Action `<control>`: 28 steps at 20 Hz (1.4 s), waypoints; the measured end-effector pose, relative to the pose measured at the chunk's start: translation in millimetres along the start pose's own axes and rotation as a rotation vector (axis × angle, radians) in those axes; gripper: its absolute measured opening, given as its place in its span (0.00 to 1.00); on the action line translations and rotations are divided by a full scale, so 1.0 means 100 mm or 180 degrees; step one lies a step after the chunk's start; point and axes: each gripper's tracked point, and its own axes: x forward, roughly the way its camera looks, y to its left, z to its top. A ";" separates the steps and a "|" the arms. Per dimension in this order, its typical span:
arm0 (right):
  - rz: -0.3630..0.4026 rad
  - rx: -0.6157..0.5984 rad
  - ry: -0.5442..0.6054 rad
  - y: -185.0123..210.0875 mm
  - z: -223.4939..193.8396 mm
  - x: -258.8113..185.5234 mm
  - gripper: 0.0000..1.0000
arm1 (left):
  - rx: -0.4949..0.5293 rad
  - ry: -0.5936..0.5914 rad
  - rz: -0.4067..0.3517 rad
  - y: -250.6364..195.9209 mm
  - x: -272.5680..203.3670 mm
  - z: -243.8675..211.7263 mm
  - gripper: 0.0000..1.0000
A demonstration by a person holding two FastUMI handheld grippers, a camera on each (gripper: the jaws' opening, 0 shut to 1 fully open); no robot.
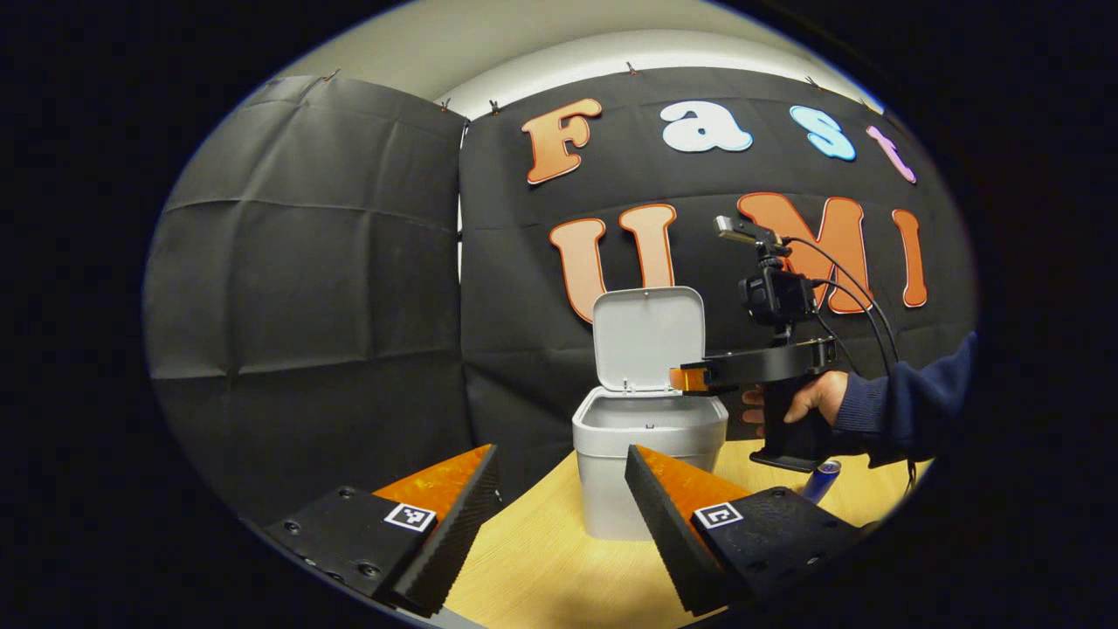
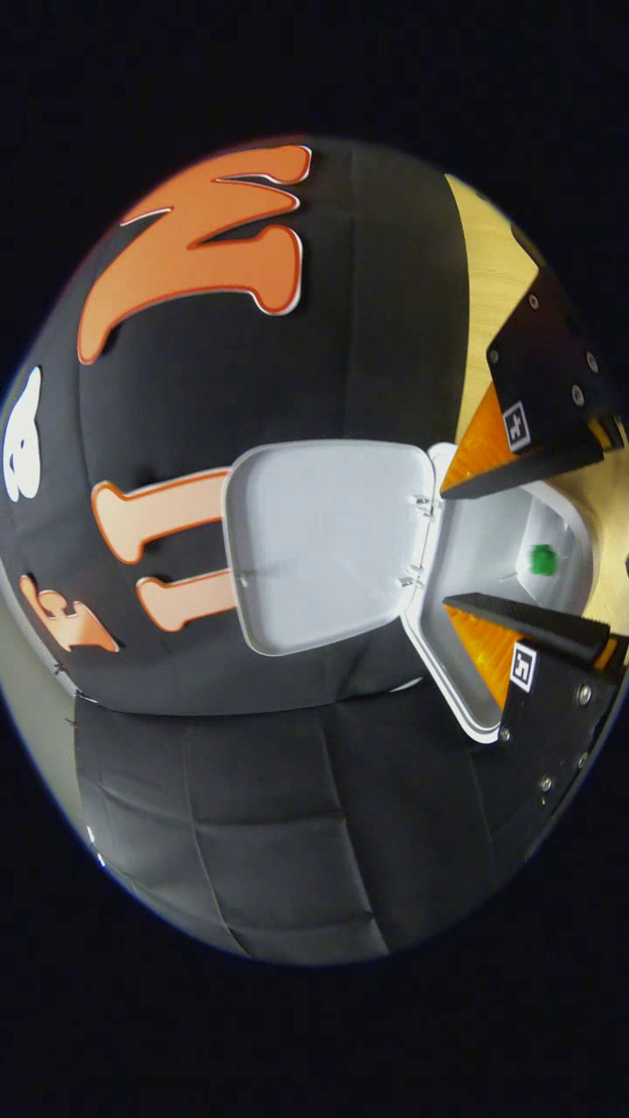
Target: Press the lid of the desktop garbage bin to open it, pick up the crumpled paper on the desktop and throw it into the bin, then pick up the pop can on the desktop and drop it into the bin, and finally close the garbage bin lid.
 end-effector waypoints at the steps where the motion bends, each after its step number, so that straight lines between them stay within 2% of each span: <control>1: -0.0076 0.0033 -0.0035 -0.08 0.03 -0.06 0.70 | 0.0000 0.0009 -0.0043 -0.06 0.02 -0.01 0.91; 2: -0.0131 0.0079 -0.0093 -0.17 0.08 -0.16 0.78 | 0.0002 0.0014 -0.0103 -0.15 0.05 -0.02 0.91; 4: -0.0272 0.0090 -0.0241 -0.45 0.18 -0.47 0.83 | 0.0008 0.0015 -0.0224 -0.34 0.09 0.01 0.92; 8: -0.0684 -0.0032 -0.0491 -1.14 0.24 -1.17 0.87 | -0.0042 -0.0033 -0.0533 -0.81 0.11 0.05 0.93; 11: -0.1047 -0.0130 -0.0559 -1.67 0.17 -1.71 0.88 | -0.0016 -0.0032 -0.0698 -1.14 0.16 0.07 0.96; 13: -0.1245 -0.0132 -0.0559 -1.93 0.05 -2.05 0.88 | -0.0028 -0.0054 -0.0852 -1.40 0.20 0.11 0.94; 14: -0.1374 -0.0130 -0.0544 -2.08 -0.06 -2.23 0.97 | -0.0048 -0.0071 -0.0940 -1.54 0.20 0.12 0.94; 15: -0.1505 -0.0112 -0.0489 -2.21 -0.20 -2.38 0.98 | -0.0068 -0.0090 -0.1017 -1.67 0.20 0.14 0.94; 16: -0.1592 -0.0061 -0.0402 -2.30 -0.35 -2.52 0.88 | -0.0070 -0.0098 -0.1076 -1.81 0.20 0.15 0.94; 17: -0.1673 -0.0003 -0.0316 -2.39 -0.49 -2.66 0.98 | -0.0073 -0.0094 -0.1157 -1.94 0.19 0.14 0.94; 18: -0.1735 0.0043 -0.0260 -2.45 -0.60 -2.80 0.89 | -0.0076 -0.0079 -0.1271 -2.11 0.19 0.13 0.94; 21: -0.1919 0.0088 -0.0179 -2.62 -0.78 -3.11 0.90 | -0.0067 -0.0025 -0.1578 -2.56 0.16 0.04 0.94; 23: -0.2029 0.0166 -0.0147 -2.75 -0.81 -3.20 0.90 | -0.0106 0.0108 -0.1770 -2.87 0.21 -0.13 0.94; 25: -0.2122 0.0222 -0.0174 -2.86 -0.78 -3.31 0.91 | -0.0127 0.0395 -0.2037 -3.29 0.28 -0.52 0.95; 28: -0.2303 0.0153 -0.0212 -3.01 -0.73 -3.51 0.93 | -0.0087 0.1194 -0.2424 -3.89 0.30 -1.30 0.96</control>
